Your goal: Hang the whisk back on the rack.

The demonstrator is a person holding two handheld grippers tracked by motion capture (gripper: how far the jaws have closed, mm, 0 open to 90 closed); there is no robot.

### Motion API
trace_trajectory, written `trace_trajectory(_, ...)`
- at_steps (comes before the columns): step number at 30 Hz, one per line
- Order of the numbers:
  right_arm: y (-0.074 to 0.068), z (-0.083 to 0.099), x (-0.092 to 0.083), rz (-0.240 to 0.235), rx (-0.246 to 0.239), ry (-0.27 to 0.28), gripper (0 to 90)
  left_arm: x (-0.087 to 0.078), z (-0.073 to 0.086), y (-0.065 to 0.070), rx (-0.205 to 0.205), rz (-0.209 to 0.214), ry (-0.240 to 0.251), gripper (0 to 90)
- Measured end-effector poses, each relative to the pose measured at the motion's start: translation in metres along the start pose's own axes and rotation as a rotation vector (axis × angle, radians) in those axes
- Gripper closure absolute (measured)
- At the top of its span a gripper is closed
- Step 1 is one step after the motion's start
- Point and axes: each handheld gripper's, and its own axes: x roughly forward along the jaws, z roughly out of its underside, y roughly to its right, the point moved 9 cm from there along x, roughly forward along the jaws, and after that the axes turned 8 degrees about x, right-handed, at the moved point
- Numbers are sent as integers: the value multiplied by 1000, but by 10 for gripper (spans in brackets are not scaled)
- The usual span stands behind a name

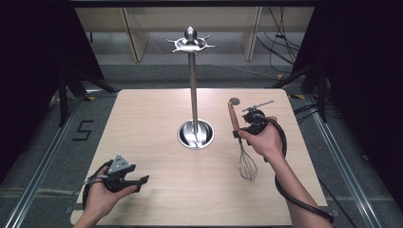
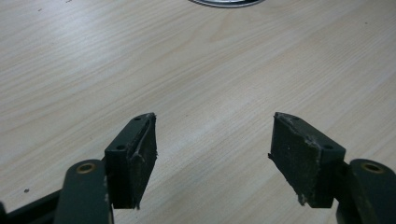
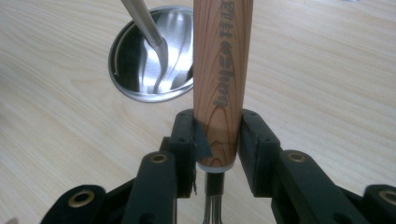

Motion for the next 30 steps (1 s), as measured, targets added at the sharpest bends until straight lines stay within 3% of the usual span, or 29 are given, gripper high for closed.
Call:
trace_trajectory(4, 1, 0, -2, -10, -17, 37, 696, 1, -1, 1, -28, 2, 16, 304)
trace_trajectory(5, -1, 2, -4, -13, 1, 42, 696, 0, -1, -1, -11, -6, 16, 303)
trace_trajectory(6, -1, 2, -6, -11, -3, 51, 696, 0, -1, -1, -15, -5, 18, 303)
trace_trajectory(7, -4, 5, -8, -17, 25, 46, 696, 1, 0, 0, -30, -4, 15, 303)
trace_trajectory(8, -3, 3, -7, -20, 8, 77, 696, 0, 0, 0, -27, -9, 12, 302)
trace_trajectory(9, -2, 5, -11, -18, -6, 70, 696, 1, 0, 0, -30, 0, 10, 302)
trace_trajectory(13, -11, 9, -18, -38, 19, 84, 696, 0, 0, 0, -28, -11, 11, 301)
trace_trajectory(14, -13, 7, -18, -46, 30, 118, 696, 1, 0, 0, -31, -2, 13, 301)
trace_trajectory(16, -11, 6, -21, -35, -25, 119, 696, 0, 0, 0, -31, -3, 13, 301)
trace_trajectory(17, -12, 9, -24, -37, -17, 89, 696, 0, 0, 0, -31, -4, 14, 301)
trace_trajectory(18, -13, 6, -25, -52, -51, 126, 697, 0, 0, -1, -31, -13, 12, 300)
trace_trajectory(19, -16, 3, -24, -57, -27, 176, 697, 0, 0, 0, -32, 1, 10, 300)
trace_trajectory(20, -16, 4, -26, -54, -42, 169, 696, 0, 0, -1, -35, 0, 10, 300)
trace_trajectory(21, -18, 7, -30, -58, -18, 142, 697, 0, 0, -1, -37, -6, 18, 300)
trace_trajectory(26, -21, 5, -33, -71, -39, 183, 698, 0, 0, -1, -32, -7, 17, 300)
trace_trajectory(27, -19, 3, -32, -61, -79, 207, 698, -1, -1, 0, -37, -1, 16, 299)
trace_trajectory(30, -22, 1, -36, -64, -88, 223, 698, -1, 0, -1, -31, -2, 9, 300)
